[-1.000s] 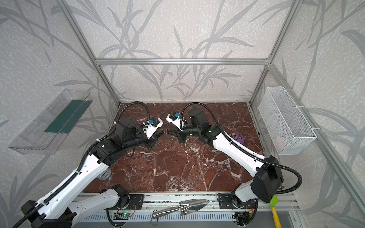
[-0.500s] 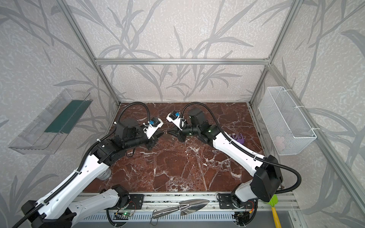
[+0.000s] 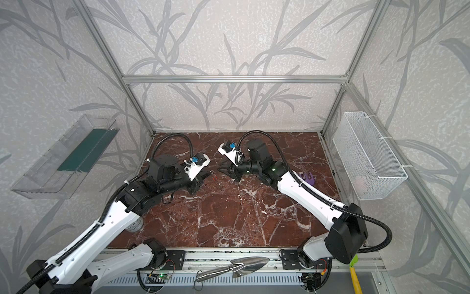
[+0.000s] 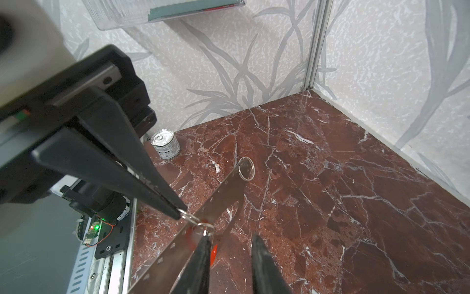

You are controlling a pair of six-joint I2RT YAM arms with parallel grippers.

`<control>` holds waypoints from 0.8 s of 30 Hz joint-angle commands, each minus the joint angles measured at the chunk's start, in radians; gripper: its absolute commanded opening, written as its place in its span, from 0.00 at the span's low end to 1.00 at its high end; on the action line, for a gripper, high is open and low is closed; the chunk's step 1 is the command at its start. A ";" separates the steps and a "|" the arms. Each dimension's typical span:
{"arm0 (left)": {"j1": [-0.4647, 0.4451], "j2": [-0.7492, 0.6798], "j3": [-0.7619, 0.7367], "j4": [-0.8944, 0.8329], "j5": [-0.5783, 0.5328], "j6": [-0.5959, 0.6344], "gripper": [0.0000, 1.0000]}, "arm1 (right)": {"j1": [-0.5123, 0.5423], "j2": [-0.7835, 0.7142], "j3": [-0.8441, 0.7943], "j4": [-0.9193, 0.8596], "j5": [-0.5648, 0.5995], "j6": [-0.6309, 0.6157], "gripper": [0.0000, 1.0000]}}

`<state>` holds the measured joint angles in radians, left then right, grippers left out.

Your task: Put the keys on the keyring

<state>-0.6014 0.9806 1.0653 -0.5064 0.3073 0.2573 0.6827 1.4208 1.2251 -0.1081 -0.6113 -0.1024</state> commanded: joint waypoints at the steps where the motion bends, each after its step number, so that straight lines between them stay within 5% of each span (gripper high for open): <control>1: -0.004 -0.037 -0.017 0.033 0.053 0.027 0.00 | -0.008 -0.042 -0.034 0.062 -0.096 -0.013 0.22; 6: -0.003 -0.043 -0.014 0.004 0.124 0.050 0.00 | -0.008 -0.052 -0.085 0.116 -0.214 -0.067 0.19; 24: -0.004 -0.050 -0.013 -0.013 0.185 0.059 0.00 | -0.008 -0.027 -0.101 0.147 -0.312 -0.066 0.16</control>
<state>-0.6014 0.9539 1.0500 -0.5171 0.4656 0.2916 0.6758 1.3922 1.1206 0.0139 -0.8833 -0.1680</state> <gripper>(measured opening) 0.048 0.161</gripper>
